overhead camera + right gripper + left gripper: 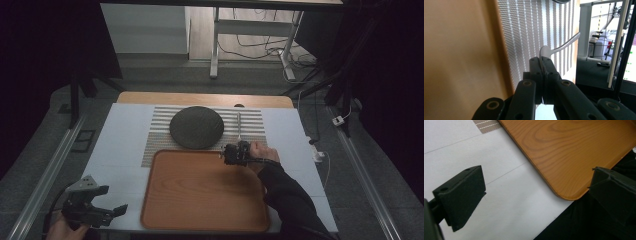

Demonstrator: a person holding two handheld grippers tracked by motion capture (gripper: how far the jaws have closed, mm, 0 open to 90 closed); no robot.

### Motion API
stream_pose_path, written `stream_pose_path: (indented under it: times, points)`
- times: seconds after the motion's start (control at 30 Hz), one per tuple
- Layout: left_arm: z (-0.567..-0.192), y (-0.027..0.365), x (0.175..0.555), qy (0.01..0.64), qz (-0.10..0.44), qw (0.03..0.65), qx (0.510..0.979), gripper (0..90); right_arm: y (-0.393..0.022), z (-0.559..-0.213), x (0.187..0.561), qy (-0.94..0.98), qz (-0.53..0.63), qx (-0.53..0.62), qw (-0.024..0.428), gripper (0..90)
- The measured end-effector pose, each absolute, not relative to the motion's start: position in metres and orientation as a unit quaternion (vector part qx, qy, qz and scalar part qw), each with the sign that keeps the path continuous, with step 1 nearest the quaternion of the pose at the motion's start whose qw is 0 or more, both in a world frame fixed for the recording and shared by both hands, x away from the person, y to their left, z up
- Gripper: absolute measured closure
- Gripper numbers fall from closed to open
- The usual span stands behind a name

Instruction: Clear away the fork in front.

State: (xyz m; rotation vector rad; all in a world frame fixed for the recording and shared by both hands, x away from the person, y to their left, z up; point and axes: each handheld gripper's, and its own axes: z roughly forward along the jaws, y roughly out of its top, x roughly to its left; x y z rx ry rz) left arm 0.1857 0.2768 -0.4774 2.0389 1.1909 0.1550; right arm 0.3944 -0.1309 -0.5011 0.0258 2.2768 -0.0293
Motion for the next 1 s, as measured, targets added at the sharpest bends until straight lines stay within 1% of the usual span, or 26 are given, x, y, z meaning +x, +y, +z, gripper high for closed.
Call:
stream_pose_path:
  times: [0.03, 0.07, 0.13, 0.17, 0.2, 0.23, 0.27, 0.43, 0.6, 0.73, 0.97, 1.0]
  points:
    - [-0.477, 0.277, 0.185, 0.466, 0.06, 0.38, 0.797, 0.3, -0.133, -0.503, 0.391, 0.898, 0.009, 0.008, 0.44, 89.0]
    - [-0.477, 0.277, 0.185, 0.466, 0.06, 0.38, 0.797, 0.2, -0.132, -0.498, 0.386, 0.904, -0.01, 0.011, 0.428, 89.0]
    - [-0.477, 0.277, 0.185, 0.465, 0.06, 0.381, 0.796, 0.2, -0.134, -0.494, 0.38, 0.908, 0.004, 0.01, 0.42, 89.0]
    - [-0.477, 0.278, 0.185, 0.465, 0.06, 0.382, 0.796, 0.2, -0.135, -0.491, 0.378, 0.913, 0.011, 0.013, 0.408, 89.0]
    - [-0.477, 0.278, 0.185, 0.465, 0.059, 0.383, 0.796, 0.2, -0.135, -0.488, 0.372, 0.905, 0.0, 0.014, 0.425, 89.0]
    - [-0.477, 0.278, 0.185, 0.465, 0.06, 0.383, 0.796, 0.2, -0.137, -0.485, 0.372, 0.922, 0.018, 0.016, 0.386, 89.0]
    - [-0.477, 0.278, 0.185, 0.464, 0.06, 0.384, 0.796, 0.2, -0.138, -0.483, 0.367, 0.915, 0.026, 0.017, 0.403, 89.0]
    - [-0.476, 0.277, 0.185, 0.46, 0.062, 0.384, 0.798, 0.0, -0.142, -0.472, 0.351, 0.915, 0.055, 0.029, 0.399, 89.0]
    - [-0.476, 0.275, 0.185, 0.457, 0.064, 0.384, 0.8, 0.0, -0.145, -0.467, 0.339, 0.921, 0.08, 0.038, 0.379, 89.0]
    - [-0.475, 0.272, 0.184, 0.451, 0.066, 0.382, 0.804, 0.0, -0.15, -0.461, 0.329, 0.925, 0.114, 0.049, 0.359, 89.0]
    - [-0.473, 0.265, 0.187, 0.435, 0.056, 0.389, 0.81, 0.0, -0.166, -0.447, 0.311, 0.932, 0.194, 0.087, 0.295, 89.0]
    - [-0.473, 0.263, 0.187, 0.433, 0.054, 0.389, 0.811, 0.0, -0.166, -0.447, 0.311, 0.932, 0.194, 0.087, 0.295, 89.0]
